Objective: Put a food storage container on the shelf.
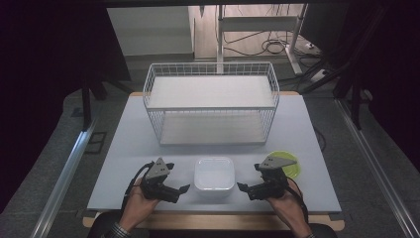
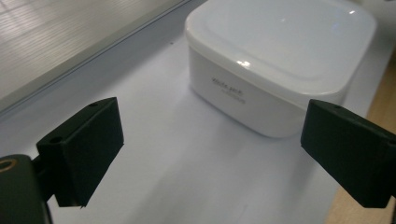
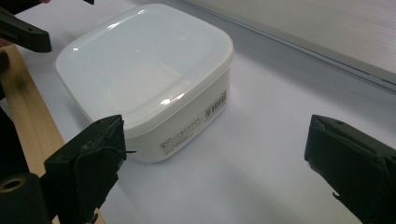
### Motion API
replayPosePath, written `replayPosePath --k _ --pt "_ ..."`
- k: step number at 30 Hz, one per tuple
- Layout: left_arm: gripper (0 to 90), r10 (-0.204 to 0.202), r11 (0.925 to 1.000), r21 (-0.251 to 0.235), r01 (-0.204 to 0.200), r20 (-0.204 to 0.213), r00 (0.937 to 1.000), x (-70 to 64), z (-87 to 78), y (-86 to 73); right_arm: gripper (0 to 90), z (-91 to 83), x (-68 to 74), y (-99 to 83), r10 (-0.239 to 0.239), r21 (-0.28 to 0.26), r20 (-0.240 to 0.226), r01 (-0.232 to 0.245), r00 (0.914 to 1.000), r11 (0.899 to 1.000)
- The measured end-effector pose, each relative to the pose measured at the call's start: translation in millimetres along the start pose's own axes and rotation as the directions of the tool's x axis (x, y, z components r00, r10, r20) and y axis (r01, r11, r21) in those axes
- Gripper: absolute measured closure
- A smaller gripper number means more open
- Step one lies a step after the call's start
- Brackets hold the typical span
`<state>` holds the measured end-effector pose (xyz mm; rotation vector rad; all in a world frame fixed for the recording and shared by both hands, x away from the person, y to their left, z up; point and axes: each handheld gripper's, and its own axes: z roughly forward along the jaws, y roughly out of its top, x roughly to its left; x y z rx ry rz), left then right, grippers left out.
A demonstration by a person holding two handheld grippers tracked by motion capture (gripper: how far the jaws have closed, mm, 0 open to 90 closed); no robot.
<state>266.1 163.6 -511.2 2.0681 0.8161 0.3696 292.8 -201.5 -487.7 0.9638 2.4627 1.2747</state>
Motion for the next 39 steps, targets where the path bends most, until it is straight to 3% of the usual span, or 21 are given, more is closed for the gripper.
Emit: replayPosePath --k 2,6,8,12,13,18,24,26,27,32,37,39 --pt "5.5 -0.007 0.9997 0.025 0.008 -0.017 0.9998 -0.8 0.5 1.5 6.1 0.1 0.5 0.7 0.002 0.001 -0.001 -0.002 1.0000 1.000" --pt "4.9 -0.017 0.9992 0.037 0.018 -0.005 0.9998 -2.2 1.5 5.2 5.3 1.7 2.6 3.3 -0.008 0.001 -0.003 0.008 1.0000 1.000" --pt "3.6 -0.009 0.9992 0.040 0.009 0.010 0.9999 -4.2 3.9 11.0 2.3 4.0 6.1 7.2 -0.008 0.000 0.004 0.008 1.0000 1.000" --pt "2.1 -0.014 0.9997 0.023 0.013 0.042 0.9990 -4.4 7.0 17.5 1.0 8.4 7.3 11.7 0.034 0.009 0.001 -0.034 0.9994 0.999" --pt "2.1 -0.027 0.9995 0.017 0.026 0.072 0.9970 -3.0 9.0 20.6 1.2 10.1 7.2 13.0 0.052 0.016 -0.006 -0.052 0.9986 0.999" --pt "11.2 -0.037 0.9992 0.019 0.035 0.087 0.9955 -1.4 16.7 26.3 11.8 14.6 5.3 21.0 0.091 0.026 -0.044 -0.090 0.9949 0.996" --pt "14.6 -0.053 0.9983 0.030 0.050 0.123 0.9909 1.3 29.2 32.8 18.3 28.5 2.8 25.6 0.085 0.069 -0.071 -0.080 0.9938 0.994" --pt "13.6 -0.067 0.9974 0.037 0.062 0.143 0.9875 2.4 31.8 33.7 20.6 33.9 3.9 27.0 0.088 0.089 -0.080 -0.081 0.9929 0.993" --pt "13.4 -0.103 0.9941 0.053 0.095 0.189 0.9765 4.1 36.6 34.1 20.9 36.9 4.4 27.3 0.090 0.100 -0.085 -0.081 0.9923 0.992" --pt "14.8 -0.147 0.9885 0.075 0.131 0.270 0.9515 2.0 40.2 32.0 29.8 40.6 3.5 25.9 0.154 0.114 -0.149 -0.138 0.9768 0.984" --pt "19.9 -0.135 0.9895 0.083 0.118 0.243 0.9604 -6.0 35.3 32.3 34.2 35.2 10.8 25.1 0.169 0.133 -0.133 -0.152 0.9766 0.979" --pt "26.5 -0.131 0.9897 0.087 0.114 0.234 0.9633 -9.4 30.8 31.7 36.2 33.2 12.3 24.5 0.178 0.138 -0.130 -0.160 0.9754 0.977"
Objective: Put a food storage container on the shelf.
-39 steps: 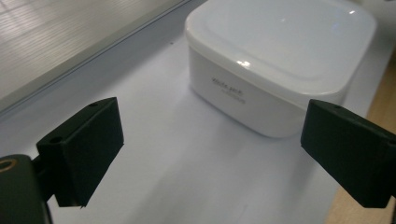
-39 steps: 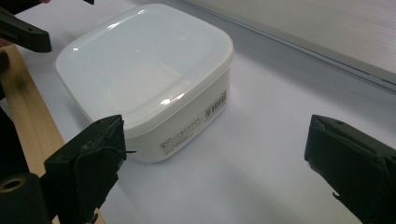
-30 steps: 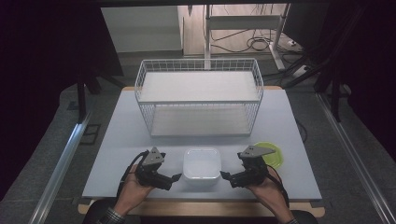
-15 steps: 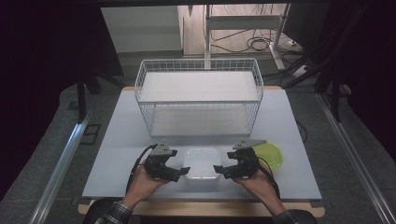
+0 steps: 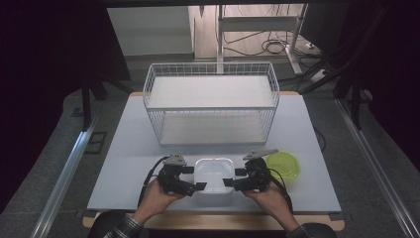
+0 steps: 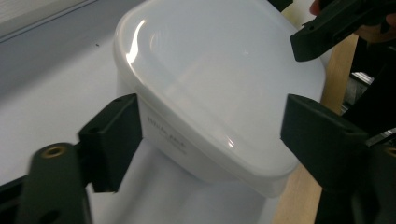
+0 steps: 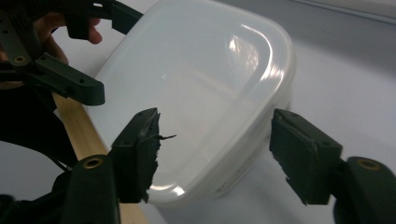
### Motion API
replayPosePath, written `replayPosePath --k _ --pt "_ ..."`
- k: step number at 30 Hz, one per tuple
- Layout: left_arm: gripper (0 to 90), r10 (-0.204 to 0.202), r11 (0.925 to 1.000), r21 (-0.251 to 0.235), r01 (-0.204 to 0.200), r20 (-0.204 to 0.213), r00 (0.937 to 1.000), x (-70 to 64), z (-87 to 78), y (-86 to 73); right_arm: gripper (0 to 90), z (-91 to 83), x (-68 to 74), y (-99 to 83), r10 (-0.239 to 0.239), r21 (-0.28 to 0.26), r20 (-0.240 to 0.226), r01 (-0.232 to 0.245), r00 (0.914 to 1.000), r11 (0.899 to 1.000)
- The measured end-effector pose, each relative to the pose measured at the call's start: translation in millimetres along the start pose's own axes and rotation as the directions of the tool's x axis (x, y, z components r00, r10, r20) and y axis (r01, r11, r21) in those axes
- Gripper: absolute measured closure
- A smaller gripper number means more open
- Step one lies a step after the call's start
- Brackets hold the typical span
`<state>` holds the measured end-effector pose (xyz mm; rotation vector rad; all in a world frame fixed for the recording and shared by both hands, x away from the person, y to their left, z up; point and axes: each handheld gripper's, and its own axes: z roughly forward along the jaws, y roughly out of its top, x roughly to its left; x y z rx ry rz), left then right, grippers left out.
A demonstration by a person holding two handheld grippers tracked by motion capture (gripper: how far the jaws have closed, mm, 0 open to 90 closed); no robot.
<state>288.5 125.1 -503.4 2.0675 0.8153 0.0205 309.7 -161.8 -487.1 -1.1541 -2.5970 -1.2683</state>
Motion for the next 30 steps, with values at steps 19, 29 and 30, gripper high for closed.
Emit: replayPosePath --k 19,29,30 --pt "75.9 -0.077 0.9939 -0.090 0.064 -0.157 0.9846 -8.6 -17.6 -2.6 78.5 -18.3 5.3 -1.5 0.061 -0.083 0.086 -0.054 0.9944 0.995" --pt "78.7 -0.088 0.9900 -0.123 0.068 -0.160 0.9832 -7.3 -20.7 2.6 78.2 -19.4 11.2 1.3 -0.005 -0.154 0.158 0.030 0.9874 0.988" --pt "78.7 -0.086 0.9897 -0.127 0.066 -0.161 0.9832 -7.5 -22.0 4.2 78.2 -20.8 12.5 2.2 -0.011 -0.163 0.162 0.038 0.9867 0.986"
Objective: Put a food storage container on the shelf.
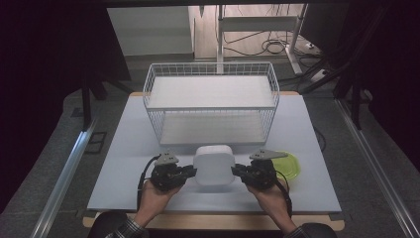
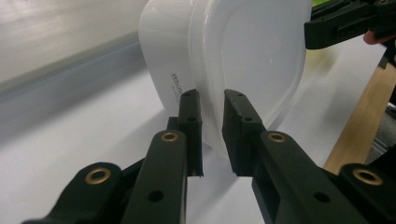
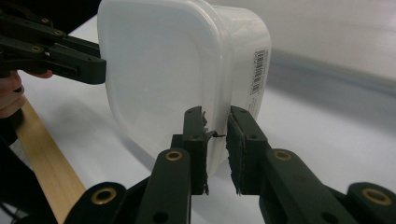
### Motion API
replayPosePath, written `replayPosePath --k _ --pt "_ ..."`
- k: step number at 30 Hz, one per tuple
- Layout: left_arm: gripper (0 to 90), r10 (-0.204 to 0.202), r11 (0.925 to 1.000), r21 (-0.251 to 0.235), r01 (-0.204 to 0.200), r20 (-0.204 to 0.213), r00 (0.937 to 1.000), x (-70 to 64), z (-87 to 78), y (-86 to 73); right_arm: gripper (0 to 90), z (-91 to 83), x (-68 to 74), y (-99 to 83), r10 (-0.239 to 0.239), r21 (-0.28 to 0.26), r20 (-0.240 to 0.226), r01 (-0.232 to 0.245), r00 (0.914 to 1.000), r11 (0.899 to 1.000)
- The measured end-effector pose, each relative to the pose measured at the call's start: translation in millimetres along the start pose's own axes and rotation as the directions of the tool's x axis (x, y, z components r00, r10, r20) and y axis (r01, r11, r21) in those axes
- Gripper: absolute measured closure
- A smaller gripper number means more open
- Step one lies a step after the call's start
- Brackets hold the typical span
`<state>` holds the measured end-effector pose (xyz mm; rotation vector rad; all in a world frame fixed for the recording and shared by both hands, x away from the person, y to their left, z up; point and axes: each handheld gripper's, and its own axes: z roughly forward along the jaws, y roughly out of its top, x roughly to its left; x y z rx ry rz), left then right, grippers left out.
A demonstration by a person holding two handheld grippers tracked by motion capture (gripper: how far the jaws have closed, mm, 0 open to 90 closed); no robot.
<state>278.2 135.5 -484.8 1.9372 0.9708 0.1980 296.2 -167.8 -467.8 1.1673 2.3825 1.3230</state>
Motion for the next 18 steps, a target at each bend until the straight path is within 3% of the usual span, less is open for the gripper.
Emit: replayPosePath --k 11,18 --pt "78.6 0.043 0.9982 -0.042 -0.044 -0.022 0.9988 -0.1 -12.8 27.8 78.1 -12.5 2.5 23.2 -0.038 -0.072 0.019 0.040 0.9991 0.997" --pt "78.6 0.074 0.9930 -0.089 -0.078 -0.048 0.9961 -1.2 -29.4 57.9 78.1 -25.1 4.7 52.0 -0.066 -0.131 0.030 0.070 0.9974 0.989"
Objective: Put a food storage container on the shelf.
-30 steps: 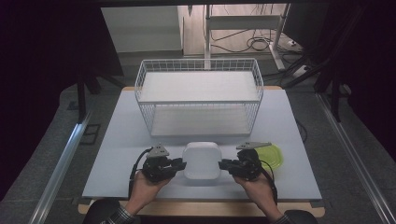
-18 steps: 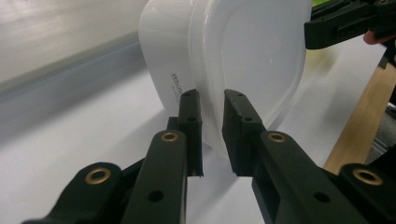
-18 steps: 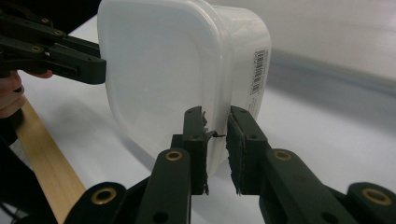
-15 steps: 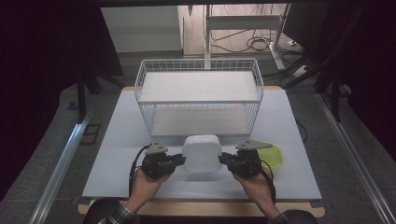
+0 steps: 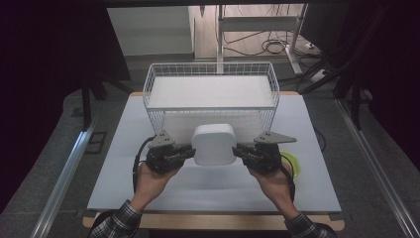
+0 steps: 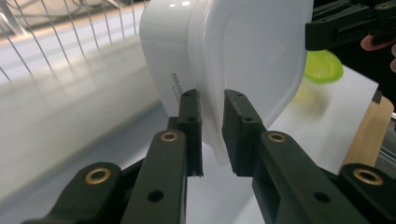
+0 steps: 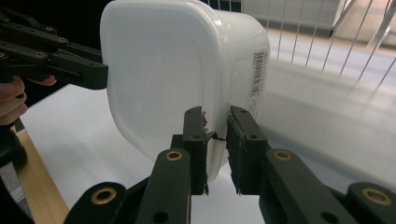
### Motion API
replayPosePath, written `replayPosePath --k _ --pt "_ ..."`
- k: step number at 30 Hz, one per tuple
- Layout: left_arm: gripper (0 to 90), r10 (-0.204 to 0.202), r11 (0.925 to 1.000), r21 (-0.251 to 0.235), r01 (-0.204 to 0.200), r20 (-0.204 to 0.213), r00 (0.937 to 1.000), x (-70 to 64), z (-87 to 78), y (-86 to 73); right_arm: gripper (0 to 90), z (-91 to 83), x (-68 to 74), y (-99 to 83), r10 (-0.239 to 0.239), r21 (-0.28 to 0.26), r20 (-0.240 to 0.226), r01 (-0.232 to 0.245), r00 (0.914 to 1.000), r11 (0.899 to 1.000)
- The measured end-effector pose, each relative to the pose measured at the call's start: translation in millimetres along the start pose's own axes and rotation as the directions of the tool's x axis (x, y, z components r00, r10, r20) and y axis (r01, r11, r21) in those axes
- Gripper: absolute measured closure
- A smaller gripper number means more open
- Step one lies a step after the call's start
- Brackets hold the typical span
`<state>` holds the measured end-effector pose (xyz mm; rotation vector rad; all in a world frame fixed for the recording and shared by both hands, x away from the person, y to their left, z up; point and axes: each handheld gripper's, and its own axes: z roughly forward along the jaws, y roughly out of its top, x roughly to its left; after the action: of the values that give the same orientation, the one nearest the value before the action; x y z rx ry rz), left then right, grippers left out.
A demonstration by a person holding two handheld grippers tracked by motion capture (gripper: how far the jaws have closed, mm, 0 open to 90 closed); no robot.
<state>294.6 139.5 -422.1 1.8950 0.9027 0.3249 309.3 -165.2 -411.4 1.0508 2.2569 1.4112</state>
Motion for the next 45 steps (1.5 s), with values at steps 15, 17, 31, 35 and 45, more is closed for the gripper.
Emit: replayPosePath --k 15,17,31,35,45 --pt "78.8 0.039 0.9961 -0.077 -0.043 -0.046 0.9982 8.8 -30.1 50.9 78.0 -5.1 2.2 57.8 -0.049 -0.064 -0.002 0.049 0.9988 0.997" --pt "78.9 0.045 0.9950 -0.087 -0.050 -0.054 0.9975 9.6 -34.5 58.2 77.9 -5.7 3.0 65.3 -0.056 -0.075 0.000 0.056 0.9984 0.996" --pt "79.3 0.053 0.9868 -0.150 -0.063 -0.070 0.9962 24.4 -51.5 104.4 77.4 -6.0 0.3 116.1 -0.067 -0.127 0.012 0.068 0.9977 0.990" --pt "79.3 0.028 0.9862 -0.161 -0.038 -0.060 0.9978 36.0 -46.4 113.3 77.2 0.0 -4.2 128.9 -0.065 -0.126 0.027 0.067 0.9975 0.990" --pt "79.0 -0.032 0.9884 -0.150 0.027 -0.034 0.9989 61.5 -22.5 124.5 77.1 19.0 -22.8 142.3 -0.029 -0.110 0.056 0.035 0.9980 0.993"
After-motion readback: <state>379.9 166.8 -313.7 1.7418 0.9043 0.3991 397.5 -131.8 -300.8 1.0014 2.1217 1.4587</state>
